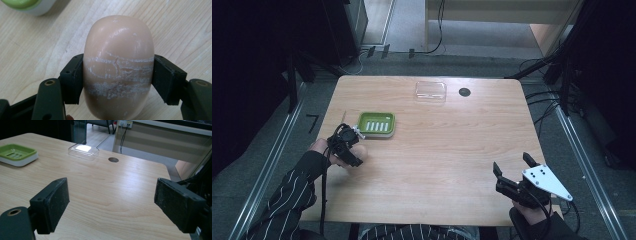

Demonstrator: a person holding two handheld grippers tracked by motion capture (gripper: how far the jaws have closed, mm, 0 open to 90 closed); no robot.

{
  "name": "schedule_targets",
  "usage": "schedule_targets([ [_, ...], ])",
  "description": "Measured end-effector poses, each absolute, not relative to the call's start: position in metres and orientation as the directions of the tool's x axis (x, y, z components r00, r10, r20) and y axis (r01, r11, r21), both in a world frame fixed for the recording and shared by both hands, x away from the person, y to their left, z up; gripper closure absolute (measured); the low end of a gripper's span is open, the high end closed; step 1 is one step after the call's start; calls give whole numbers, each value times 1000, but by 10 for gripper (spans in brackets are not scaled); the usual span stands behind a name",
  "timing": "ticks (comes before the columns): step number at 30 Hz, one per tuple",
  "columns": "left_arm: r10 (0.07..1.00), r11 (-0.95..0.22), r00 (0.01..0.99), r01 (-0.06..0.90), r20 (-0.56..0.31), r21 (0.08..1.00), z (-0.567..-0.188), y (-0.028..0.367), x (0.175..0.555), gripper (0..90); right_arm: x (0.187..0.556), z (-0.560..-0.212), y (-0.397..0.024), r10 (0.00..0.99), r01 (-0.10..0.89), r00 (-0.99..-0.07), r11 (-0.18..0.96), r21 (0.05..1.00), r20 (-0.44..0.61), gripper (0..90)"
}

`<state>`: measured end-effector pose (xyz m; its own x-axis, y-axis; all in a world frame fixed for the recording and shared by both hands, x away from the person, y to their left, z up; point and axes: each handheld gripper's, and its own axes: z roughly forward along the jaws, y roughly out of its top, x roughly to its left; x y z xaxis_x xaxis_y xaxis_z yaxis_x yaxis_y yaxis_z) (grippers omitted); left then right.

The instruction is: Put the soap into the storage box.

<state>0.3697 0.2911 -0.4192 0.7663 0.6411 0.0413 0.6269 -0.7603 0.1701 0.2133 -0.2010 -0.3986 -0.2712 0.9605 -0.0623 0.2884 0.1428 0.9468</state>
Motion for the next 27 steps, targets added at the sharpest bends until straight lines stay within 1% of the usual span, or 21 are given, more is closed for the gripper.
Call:
schedule_targets([
  [18,612,-781,789,592,55,201,-405,283,378,332,219,-398,-197,955,287,-290,153,945,-67,134],
  [27,599,-787,799,579,41,216,-399,280,383,332,217,-398,-197,954,286,-290,158,945,-71,134],
])
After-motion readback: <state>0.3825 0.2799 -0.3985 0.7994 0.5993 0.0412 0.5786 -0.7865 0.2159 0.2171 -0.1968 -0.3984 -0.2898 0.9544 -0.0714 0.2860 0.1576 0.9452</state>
